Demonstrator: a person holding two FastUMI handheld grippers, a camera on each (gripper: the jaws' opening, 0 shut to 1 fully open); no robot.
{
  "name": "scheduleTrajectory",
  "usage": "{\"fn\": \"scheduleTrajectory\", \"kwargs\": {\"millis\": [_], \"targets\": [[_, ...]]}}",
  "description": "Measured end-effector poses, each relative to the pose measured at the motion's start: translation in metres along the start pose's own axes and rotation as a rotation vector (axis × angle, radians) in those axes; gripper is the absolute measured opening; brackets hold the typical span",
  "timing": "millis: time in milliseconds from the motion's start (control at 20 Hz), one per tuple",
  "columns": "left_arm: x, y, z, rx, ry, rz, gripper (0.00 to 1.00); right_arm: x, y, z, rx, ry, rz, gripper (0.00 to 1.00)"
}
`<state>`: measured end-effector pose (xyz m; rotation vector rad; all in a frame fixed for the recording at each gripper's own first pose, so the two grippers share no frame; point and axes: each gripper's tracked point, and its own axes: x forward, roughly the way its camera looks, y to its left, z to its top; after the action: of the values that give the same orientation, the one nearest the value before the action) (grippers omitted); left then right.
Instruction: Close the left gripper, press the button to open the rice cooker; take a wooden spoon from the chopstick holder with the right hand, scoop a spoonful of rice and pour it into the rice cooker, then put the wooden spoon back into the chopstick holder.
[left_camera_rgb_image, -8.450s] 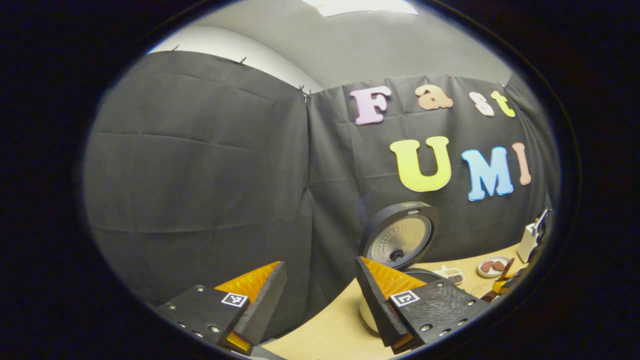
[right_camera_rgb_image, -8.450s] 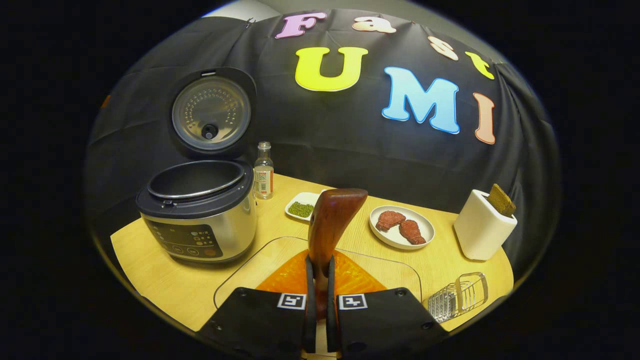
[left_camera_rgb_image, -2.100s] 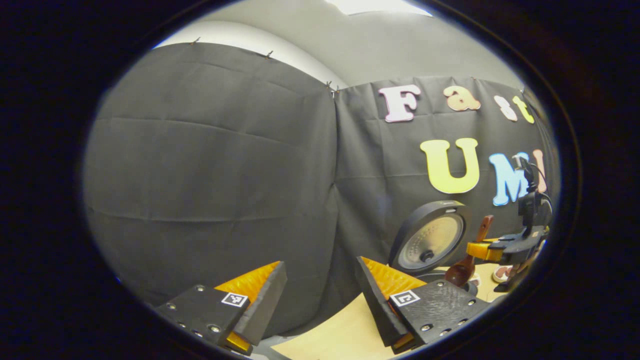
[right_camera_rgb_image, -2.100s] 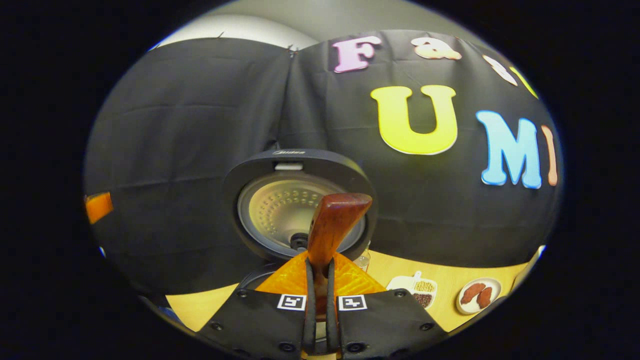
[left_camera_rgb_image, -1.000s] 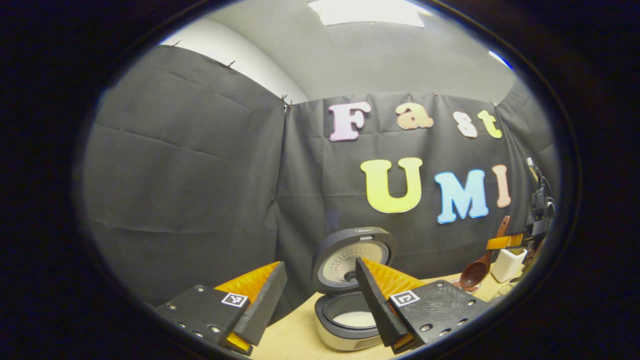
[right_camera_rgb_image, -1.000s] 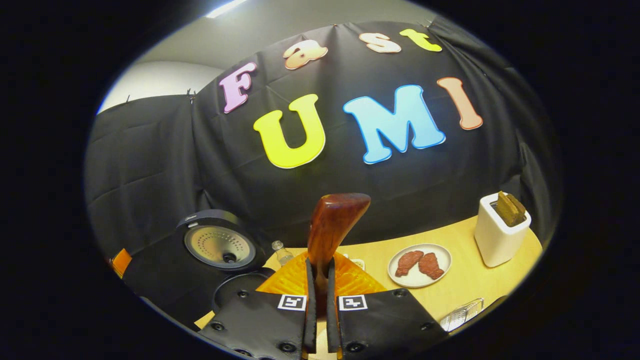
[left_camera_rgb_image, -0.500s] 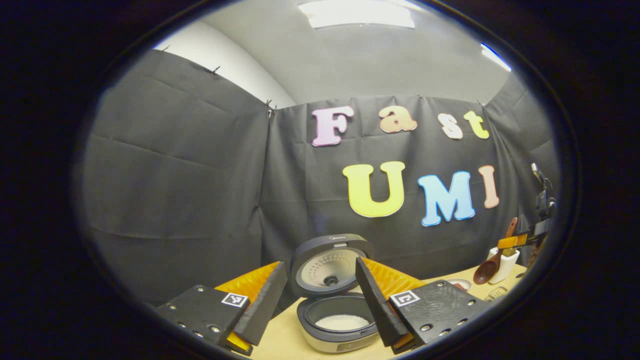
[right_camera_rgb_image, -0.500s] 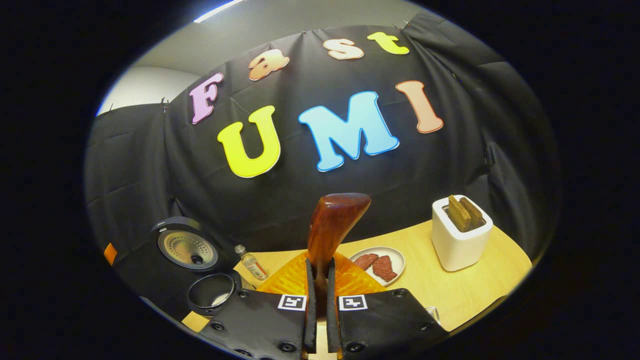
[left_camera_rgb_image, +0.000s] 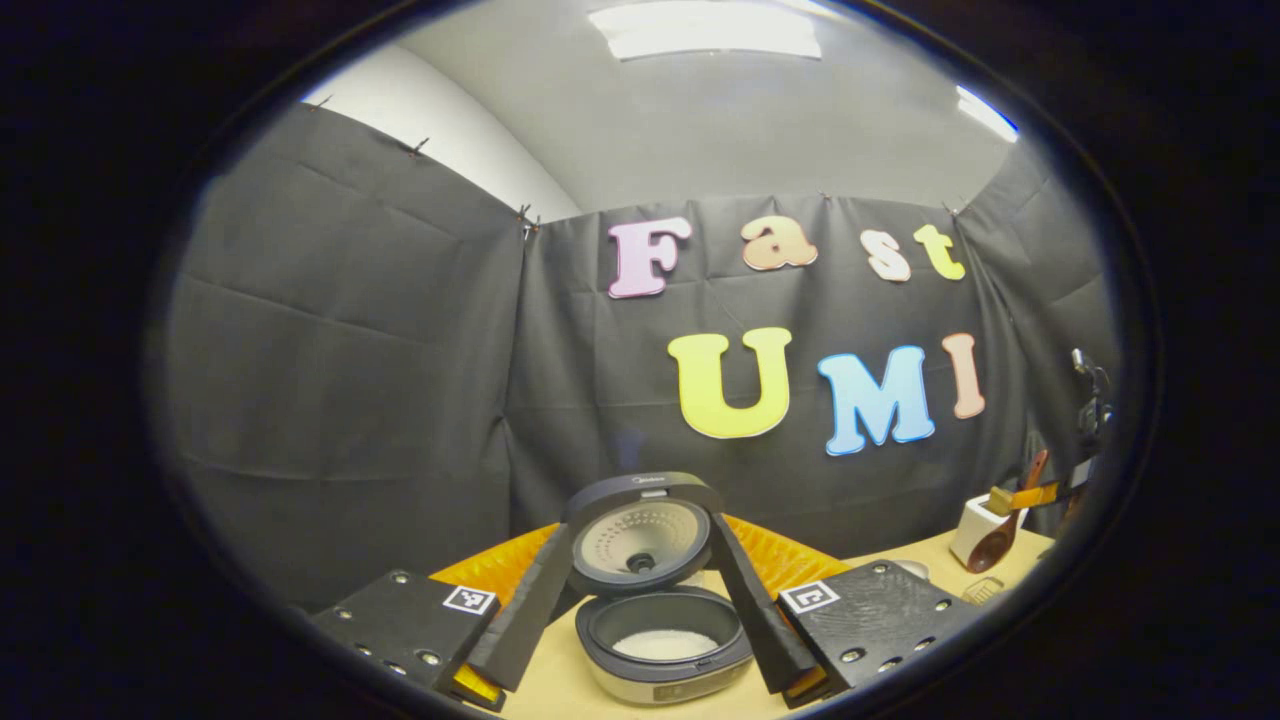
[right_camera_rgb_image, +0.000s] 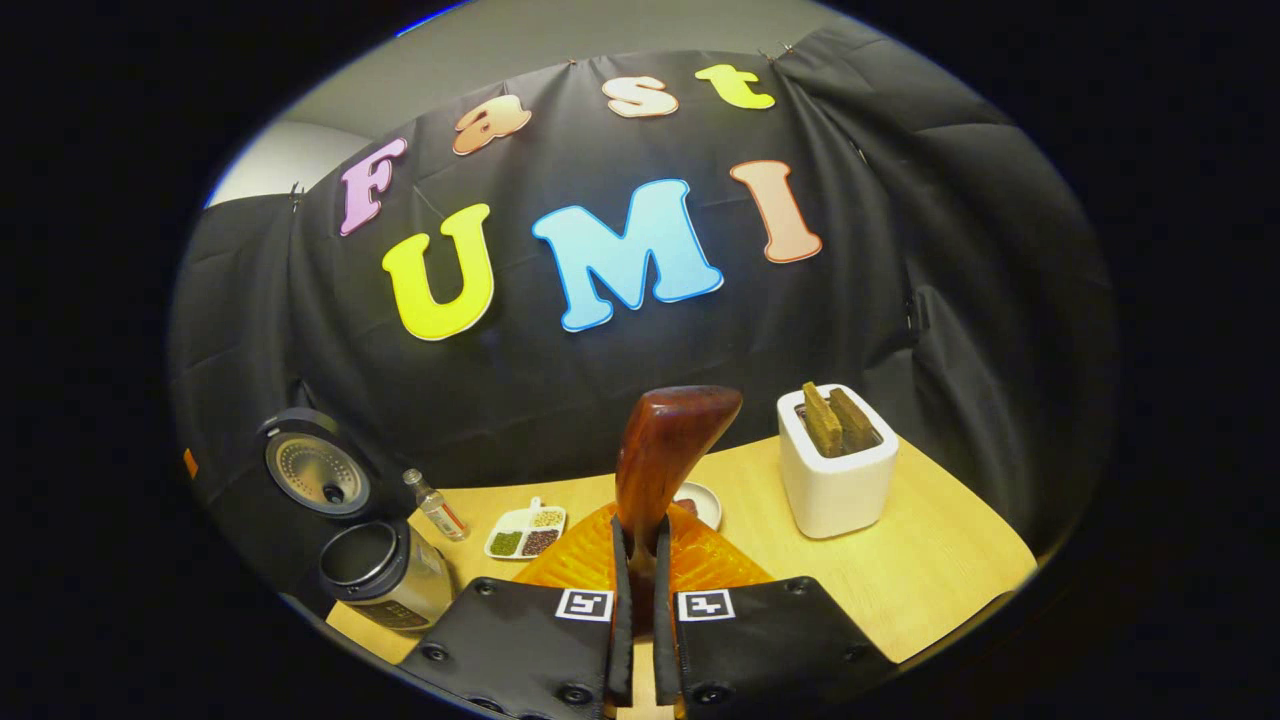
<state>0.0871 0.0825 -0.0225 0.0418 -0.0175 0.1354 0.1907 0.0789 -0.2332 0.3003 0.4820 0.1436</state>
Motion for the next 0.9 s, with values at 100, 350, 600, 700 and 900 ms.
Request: {"fn": "scheduleTrajectory", "kwargs": {"millis": [100,350,600,700,900], "targets": [[-0.004,-0.003,0.001,0.005,0.002,-0.003,0.87,-0.003,-0.014,-0.01,-0.008,0.019,-0.018,0.1],[-0.013,-0.009,0.0,0.012,0.012,-0.005,0.86,-0.005,-0.037,-0.04,-0.038,0.075,-0.058,0.1],[-0.021,-0.012,0.001,0.023,0.018,0.0,0.86,-0.007,-0.048,-0.061,-0.029,0.121,-0.064,0.1],[-0.023,-0.012,0.002,0.033,0.018,0.002,0.87,-0.004,-0.052,-0.072,-0.029,0.141,-0.066,0.1],[-0.027,-0.009,0.0,0.037,0.026,0.013,0.86,-0.001,-0.055,-0.091,-0.027,0.177,-0.064,0.11]]}}
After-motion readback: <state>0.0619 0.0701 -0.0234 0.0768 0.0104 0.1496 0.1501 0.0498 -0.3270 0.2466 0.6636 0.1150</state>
